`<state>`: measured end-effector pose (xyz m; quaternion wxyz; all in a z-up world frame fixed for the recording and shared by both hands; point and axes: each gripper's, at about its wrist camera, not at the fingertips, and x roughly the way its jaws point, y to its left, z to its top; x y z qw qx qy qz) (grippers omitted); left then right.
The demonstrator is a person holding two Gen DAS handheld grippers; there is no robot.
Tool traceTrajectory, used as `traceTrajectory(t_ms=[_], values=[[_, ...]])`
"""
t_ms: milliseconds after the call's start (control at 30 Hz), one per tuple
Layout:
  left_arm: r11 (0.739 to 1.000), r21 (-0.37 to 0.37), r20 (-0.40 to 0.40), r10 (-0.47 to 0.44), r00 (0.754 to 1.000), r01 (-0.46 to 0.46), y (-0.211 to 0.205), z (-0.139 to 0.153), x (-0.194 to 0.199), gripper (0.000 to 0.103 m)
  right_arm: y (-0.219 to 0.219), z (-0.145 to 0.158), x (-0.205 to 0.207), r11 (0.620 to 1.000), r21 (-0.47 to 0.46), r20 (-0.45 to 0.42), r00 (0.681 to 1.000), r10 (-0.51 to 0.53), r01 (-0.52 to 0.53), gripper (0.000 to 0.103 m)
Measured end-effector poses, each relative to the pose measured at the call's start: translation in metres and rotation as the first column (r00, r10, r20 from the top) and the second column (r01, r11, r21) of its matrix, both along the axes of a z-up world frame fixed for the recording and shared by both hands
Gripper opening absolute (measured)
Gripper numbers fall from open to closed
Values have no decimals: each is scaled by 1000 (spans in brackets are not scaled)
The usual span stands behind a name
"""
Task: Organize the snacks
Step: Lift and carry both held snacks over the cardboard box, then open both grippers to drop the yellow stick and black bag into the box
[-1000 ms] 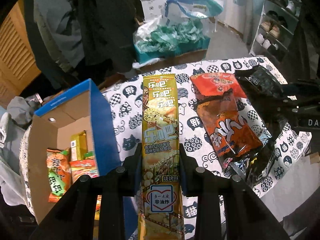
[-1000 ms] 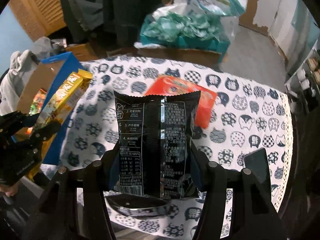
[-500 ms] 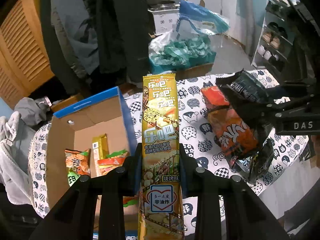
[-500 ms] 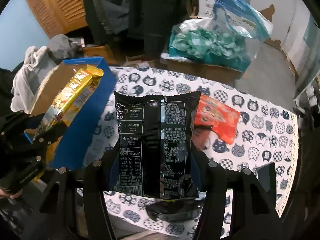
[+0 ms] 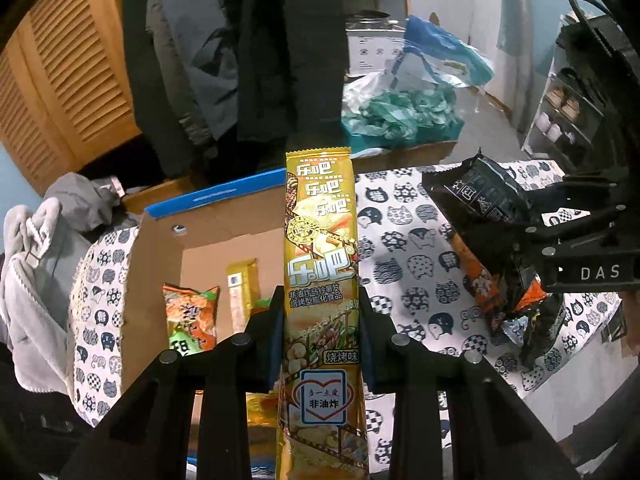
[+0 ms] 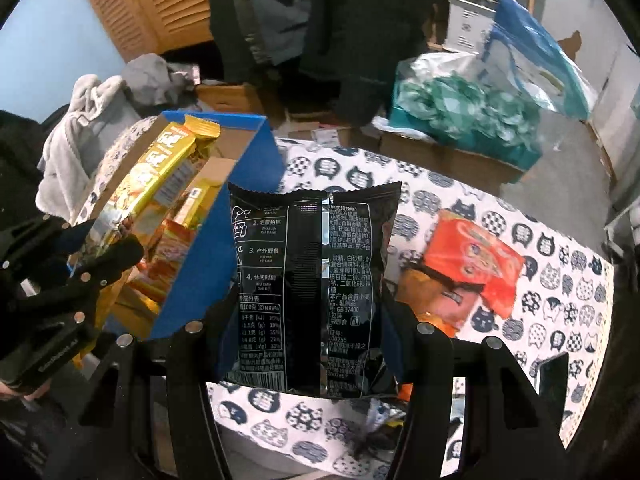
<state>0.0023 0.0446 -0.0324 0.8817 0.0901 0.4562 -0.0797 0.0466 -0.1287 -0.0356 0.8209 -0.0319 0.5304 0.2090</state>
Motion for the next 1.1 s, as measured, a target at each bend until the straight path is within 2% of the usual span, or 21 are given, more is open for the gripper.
traceTrajectory(t_ms=[500, 733, 1100], values=[[992, 13, -33, 126, 991, -126, 66, -20, 12, 31, 73, -6, 10, 997, 17, -38, 996, 75, -75, 58], [983, 50, -30, 180, 983, -178, 90, -28, 16, 31, 104, -12, 13, 994, 19, -55, 992, 111, -110, 58], [970, 56, -88, 243, 966, -238, 116, -47, 25, 32, 141, -22, 23, 989, 37, -83, 986, 145, -142, 58]])
